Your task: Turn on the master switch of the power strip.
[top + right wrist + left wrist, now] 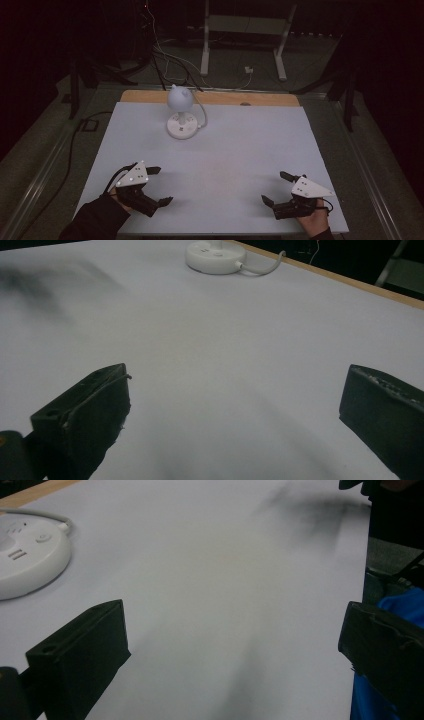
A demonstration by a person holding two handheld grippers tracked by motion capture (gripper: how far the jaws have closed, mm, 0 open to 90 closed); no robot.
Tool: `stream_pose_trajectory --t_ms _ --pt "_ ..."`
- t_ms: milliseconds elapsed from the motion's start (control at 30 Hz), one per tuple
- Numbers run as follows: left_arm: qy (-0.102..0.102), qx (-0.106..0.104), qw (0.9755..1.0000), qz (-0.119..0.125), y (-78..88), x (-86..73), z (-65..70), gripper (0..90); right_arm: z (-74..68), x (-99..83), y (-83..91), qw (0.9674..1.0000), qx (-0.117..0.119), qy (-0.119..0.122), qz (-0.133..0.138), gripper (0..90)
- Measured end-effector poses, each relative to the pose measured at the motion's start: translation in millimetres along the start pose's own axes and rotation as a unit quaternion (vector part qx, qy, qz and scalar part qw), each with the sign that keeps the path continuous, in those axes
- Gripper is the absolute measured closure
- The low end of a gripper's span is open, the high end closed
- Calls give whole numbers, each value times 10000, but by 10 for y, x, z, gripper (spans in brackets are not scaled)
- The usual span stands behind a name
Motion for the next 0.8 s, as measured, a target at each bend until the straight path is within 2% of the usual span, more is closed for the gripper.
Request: stream_pose_trajectory --t_ms 433,700,800 --pt "-27 29 10000 77 -5 195 -122 2 23 -7 -5 10000 -31 -53 -9 0" --pt "-27 10 10000 12 -83 277 -199 2 23 -7 -2 10000 -25 -58 -4 0" --pt "-4 82 10000 -9 -123 306 -256 2 21 -5 -1 10000 -14 -66 -2 0"
Point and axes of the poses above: each handheld gripper's, and its own axes: y roughly backward along the jaws, x roughly out of its top, z roughly to its right, the point moved 7 cm from there along -y, roughly forward along the jaws, and after that the axes turned 12 degrees about -x, right-handed, at the moved point
